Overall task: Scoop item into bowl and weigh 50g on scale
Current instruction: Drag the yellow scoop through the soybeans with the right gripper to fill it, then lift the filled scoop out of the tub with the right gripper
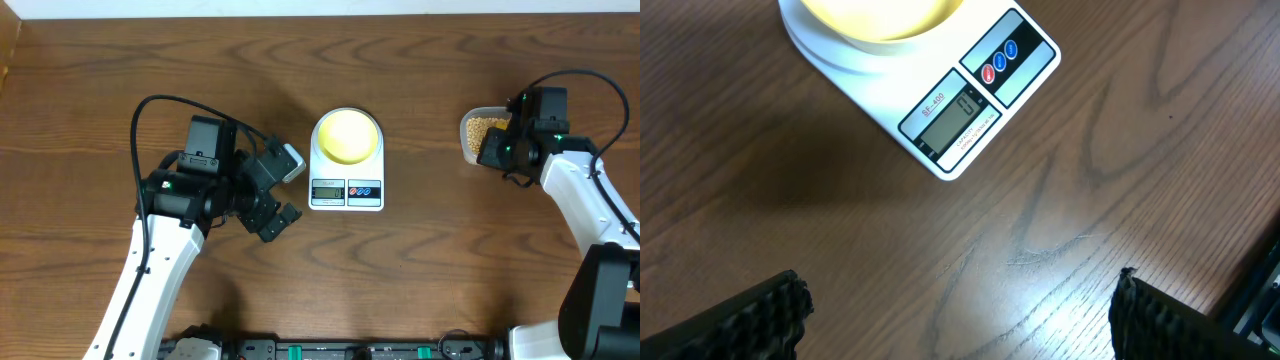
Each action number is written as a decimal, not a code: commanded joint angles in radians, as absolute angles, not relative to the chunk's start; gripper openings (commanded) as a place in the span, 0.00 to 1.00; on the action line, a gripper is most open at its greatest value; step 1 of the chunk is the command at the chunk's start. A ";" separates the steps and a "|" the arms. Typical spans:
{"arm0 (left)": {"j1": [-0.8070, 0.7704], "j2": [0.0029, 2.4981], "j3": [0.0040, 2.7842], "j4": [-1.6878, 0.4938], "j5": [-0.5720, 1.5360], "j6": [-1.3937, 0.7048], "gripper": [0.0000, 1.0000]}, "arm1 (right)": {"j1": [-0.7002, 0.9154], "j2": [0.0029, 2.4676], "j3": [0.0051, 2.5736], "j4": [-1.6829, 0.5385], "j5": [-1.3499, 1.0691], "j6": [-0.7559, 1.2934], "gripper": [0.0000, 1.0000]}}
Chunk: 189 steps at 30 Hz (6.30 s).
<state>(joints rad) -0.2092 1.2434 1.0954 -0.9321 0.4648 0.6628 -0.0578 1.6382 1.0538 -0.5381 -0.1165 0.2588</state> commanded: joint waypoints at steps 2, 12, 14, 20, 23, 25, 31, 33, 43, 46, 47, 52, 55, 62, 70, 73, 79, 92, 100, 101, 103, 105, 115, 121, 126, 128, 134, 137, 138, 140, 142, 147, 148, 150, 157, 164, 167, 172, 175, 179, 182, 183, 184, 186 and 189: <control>-0.204 1.240 1.114 -0.934 0.466 0.680 0.98 | -0.047 1.641 1.060 -0.558 -0.265 0.301 0.01; -0.204 1.240 1.114 -0.934 0.466 0.680 0.98 | -0.047 1.641 1.059 -0.561 -0.266 0.338 0.01; -0.204 1.240 1.114 -0.934 0.466 0.680 0.98 | -0.047 1.641 1.059 -0.561 -0.265 0.341 0.01; -0.204 1.240 1.114 -0.934 0.466 0.680 0.98 | -0.047 1.647 1.058 -0.561 -0.265 0.373 0.01; -0.204 1.240 1.114 -0.934 0.466 0.680 0.98 | -0.047 1.657 1.058 -0.561 -0.265 0.381 0.01; -0.204 1.240 1.114 -0.934 0.466 0.680 0.98 | -0.047 1.665 1.058 -0.561 -0.273 0.381 0.01; -0.204 1.240 1.114 -0.934 0.466 0.680 0.98 | -0.047 1.676 1.058 -0.561 -0.287 0.377 0.01; -0.204 1.240 1.114 -0.934 0.466 0.680 0.98 | -0.052 1.676 1.058 -0.561 -0.300 0.377 0.01; -0.204 1.240 1.114 -0.934 0.466 0.680 0.98 | -0.122 1.676 1.058 -0.568 -0.406 0.364 0.01; -0.204 1.240 1.114 -0.934 0.466 0.680 0.98 | -0.155 1.676 1.058 -0.569 -0.470 0.358 0.01; -0.204 1.240 1.114 -0.934 0.466 0.680 0.98 | -0.166 1.676 1.058 -0.569 -0.487 0.356 0.01; -0.204 1.240 1.114 -0.934 0.466 0.680 0.98 | -0.207 1.676 1.058 -0.569 -0.545 0.331 0.01; -0.204 1.240 1.114 -0.934 0.466 0.680 0.98 | -0.226 1.676 1.058 -0.569 -0.591 0.318 0.01; -0.204 1.240 1.114 -0.934 0.466 0.680 0.98 | -0.276 1.676 1.058 -0.570 -0.674 0.298 0.01; -0.204 1.240 1.114 -0.934 0.466 0.680 0.98 | -0.327 1.676 1.058 -0.572 -0.690 0.275 0.01; -0.204 1.240 1.114 -0.934 0.466 0.680 0.98 | -0.339 1.676 1.058 -0.573 -0.691 0.272 0.01; -0.204 1.240 1.114 -0.934 0.466 0.680 0.98 | -0.376 1.676 1.058 -0.587 -0.719 0.246 0.01; -0.204 1.240 1.114 -0.934 0.466 0.680 0.98 | -0.455 1.676 1.045 -0.603 -0.793 0.227 0.01; -0.204 1.240 1.114 -0.934 0.466 0.680 0.98 | -0.459 1.676 1.028 -0.606 -0.796 0.222 0.01; -0.204 1.240 1.114 -0.934 0.466 0.680 0.98 | -0.459 1.676 1.028 -0.607 -0.796 0.222 0.01; -0.204 1.240 1.114 -0.934 0.466 0.680 0.98 | -0.459 1.676 1.028 -0.606 -0.797 0.222 0.01; -0.204 1.240 1.114 -0.934 0.466 0.680 0.98 | -0.460 1.676 1.028 -0.606 -0.801 0.222 0.01; -0.204 1.240 1.114 -0.934 0.466 0.680 0.98 | -0.486 1.676 1.028 -0.607 -0.894 0.210 0.01; -0.204 1.240 1.114 -0.934 0.466 0.680 0.98 | -0.505 1.676 1.028 -0.622 -0.926 0.203 0.01; -0.204 1.240 1.114 -0.934 0.466 0.680 0.98 | -0.504 1.676 1.028 -0.636 -0.944 0.181 0.01; -0.204 1.240 1.114 -0.934 0.466 0.680 0.98 | -0.505 1.676 1.028 -0.640 -0.957 0.176 0.01; -0.204 1.240 1.114 -0.934 0.466 0.680 0.98 | -0.505 1.676 1.028 -0.649 -0.976 0.166 0.01; -0.204 1.240 1.114 -0.934 0.466 0.680 0.98 | -0.505 1.676 1.028 -0.648 -1.013 0.159 0.01; -0.204 1.240 1.114 -0.934 0.466 0.680 0.98 | -0.505 1.676 1.028 -0.648 -1.016 0.159 0.01; -0.204 1.240 1.114 -0.934 0.466 0.680 0.98 | -0.505 1.676 1.028 -0.648 -1.016 0.159 0.01; -0.204 1.240 1.114 -0.934 0.466 0.680 0.98 | -0.505 1.676 1.028 -0.649 -1.017 0.159 0.01; -0.204 1.240 1.114 -0.934 0.466 0.680 0.98 | -0.505 1.676 1.028 -0.656 -1.047 0.146 0.01; -0.204 1.240 1.114 -0.934 0.466 0.680 0.98 | -0.507 1.676 1.028 -0.657 -1.064 0.133 0.01; -0.204 1.240 1.114 -0.934 0.466 0.680 0.98 | -0.513 1.676 1.028 -0.666 -1.084 0.116 0.01; -0.204 1.240 1.114 -0.934 0.466 0.680 0.98 | -0.557 1.676 1.028 -0.700 -1.085 0.088 0.01; -0.204 1.240 1.114 -0.934 0.466 0.680 0.98 | -0.600 1.676 1.028 -0.743 -1.141 0.020 0.01; -0.204 1.240 1.114 -0.934 0.466 0.680 0.98 | -0.616 1.676 1.028 -0.749 -1.145 0.020 0.01; -0.204 1.240 1.114 -0.934 0.466 0.680 0.98 | -0.622 1.676 1.028 -0.749 -1.209 -0.002 0.01; -0.204 1.240 1.114 -0.934 0.466 0.680 0.98 | -0.621 1.676 1.028 -0.748 -1.212 -0.002 0.01; -0.204 1.240 1.114 -0.934 0.466 0.680 0.98 | -0.621 1.676 1.028 -0.748 -1.244 -0.010 0.01; -0.204 1.240 1.114 -0.934 0.466 0.680 0.98 | -0.621 1.676 1.028 -0.748 -1.301 -0.027 0.01; -0.204 1.240 1.114 -0.934 0.466 0.680 0.98 | -0.621 1.676 1.028 -0.748 -1.316 -0.029 0.01; -0.204 1.240 1.114 -0.934 0.466 0.680 0.98 | -0.621 1.676 1.028 -0.749 -1.325 -0.031 0.01; -0.204 1.240 1.114 -0.934 0.466 0.680 0.98 | -0.621 1.676 1.028 -0.749 -1.341 -0.031 0.01; -0.204 1.240 1.114 -0.934 0.466 0.680 0.98 | -0.621 1.676 1.028 -0.749 -1.372 -0.032 0.01</control>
<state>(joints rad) -0.2092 1.2434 1.0954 -0.9321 0.4648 0.6628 -0.6163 1.6691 1.0363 -0.7475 -1.2724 -0.0055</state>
